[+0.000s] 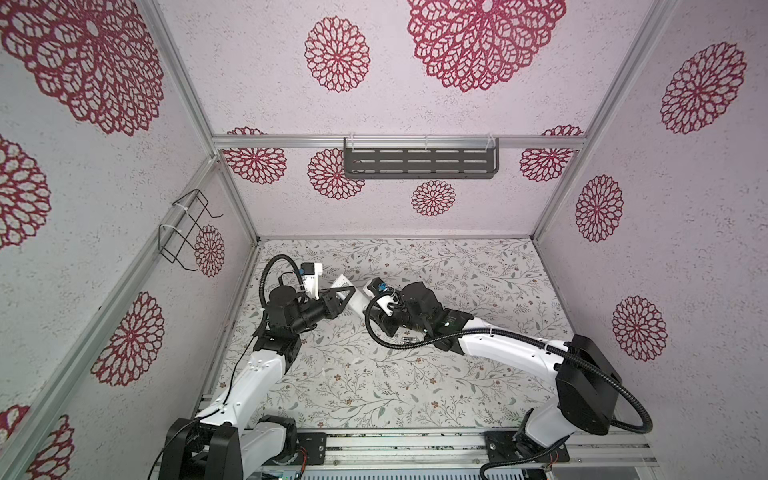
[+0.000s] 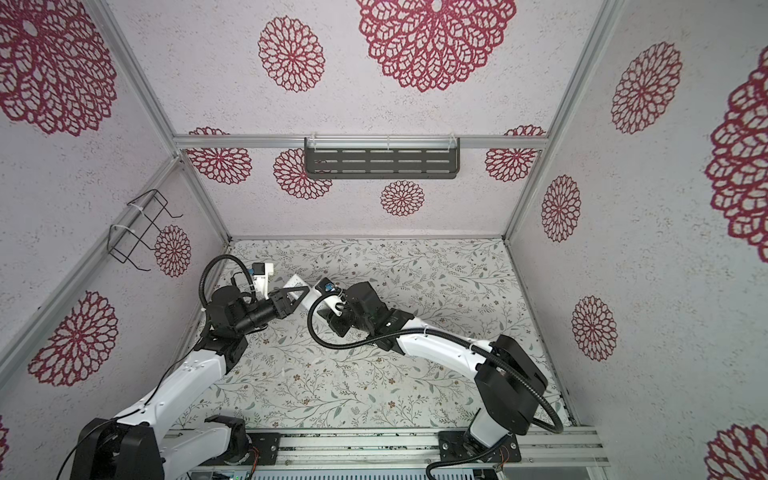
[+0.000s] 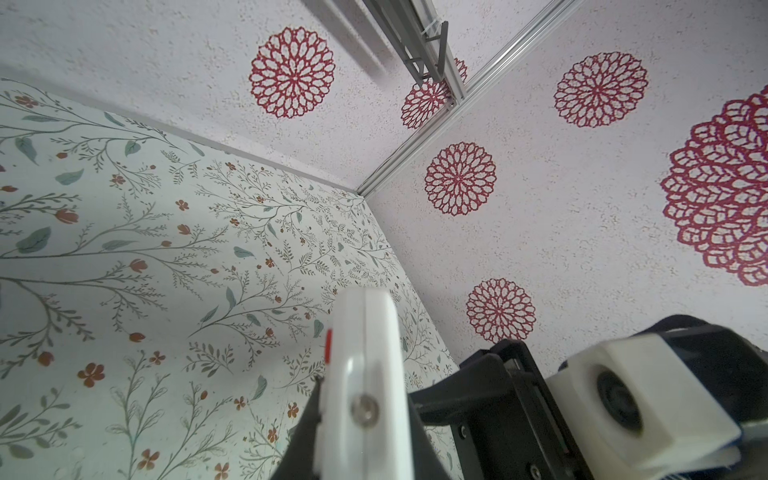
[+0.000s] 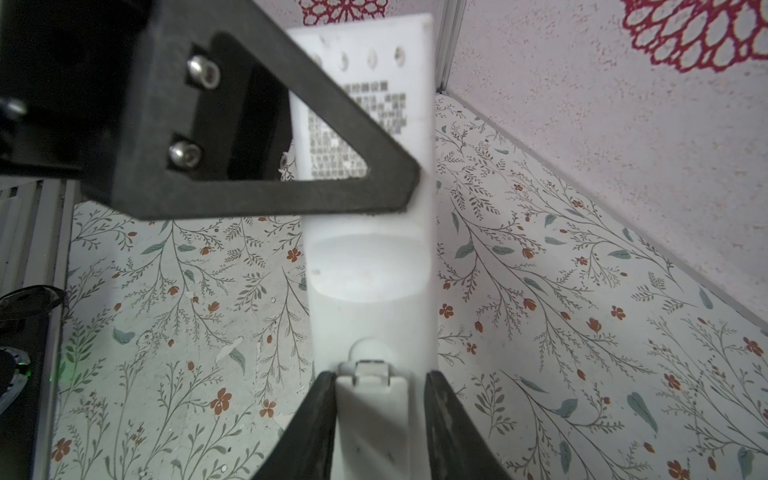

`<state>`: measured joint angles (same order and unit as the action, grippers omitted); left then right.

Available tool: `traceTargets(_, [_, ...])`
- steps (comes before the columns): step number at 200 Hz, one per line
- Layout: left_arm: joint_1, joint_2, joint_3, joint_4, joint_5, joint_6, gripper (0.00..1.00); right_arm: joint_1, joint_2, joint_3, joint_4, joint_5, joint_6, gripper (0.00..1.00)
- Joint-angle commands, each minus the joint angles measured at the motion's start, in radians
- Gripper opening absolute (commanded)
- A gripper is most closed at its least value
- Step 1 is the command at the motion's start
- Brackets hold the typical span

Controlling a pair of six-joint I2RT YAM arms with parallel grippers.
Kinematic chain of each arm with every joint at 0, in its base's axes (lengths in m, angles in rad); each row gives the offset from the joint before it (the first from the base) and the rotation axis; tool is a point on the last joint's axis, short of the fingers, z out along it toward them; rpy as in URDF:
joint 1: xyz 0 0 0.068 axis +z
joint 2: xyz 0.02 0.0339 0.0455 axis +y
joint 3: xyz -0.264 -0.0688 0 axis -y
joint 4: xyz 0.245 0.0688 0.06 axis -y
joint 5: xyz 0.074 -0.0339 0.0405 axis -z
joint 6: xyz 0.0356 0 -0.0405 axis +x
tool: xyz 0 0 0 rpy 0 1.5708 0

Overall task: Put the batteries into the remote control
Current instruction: 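Slide the battery cover off with the right gripper while the left gripper holds the remote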

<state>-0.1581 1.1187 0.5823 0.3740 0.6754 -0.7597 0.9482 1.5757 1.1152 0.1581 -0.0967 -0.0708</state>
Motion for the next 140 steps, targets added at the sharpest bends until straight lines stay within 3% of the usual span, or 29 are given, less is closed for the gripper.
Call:
traceTargets(1, [-0.001,-0.027,0.009,0.021,0.021,0.003,0.11,0.017,0.003,0.041,0.002,0.010,-0.017,0.36])
traceTargets(140, [0.000,-0.031,0.004,0.008,0.005,0.016,0.11,0.031,-0.012,0.038,0.007,0.031,-0.029,0.28])
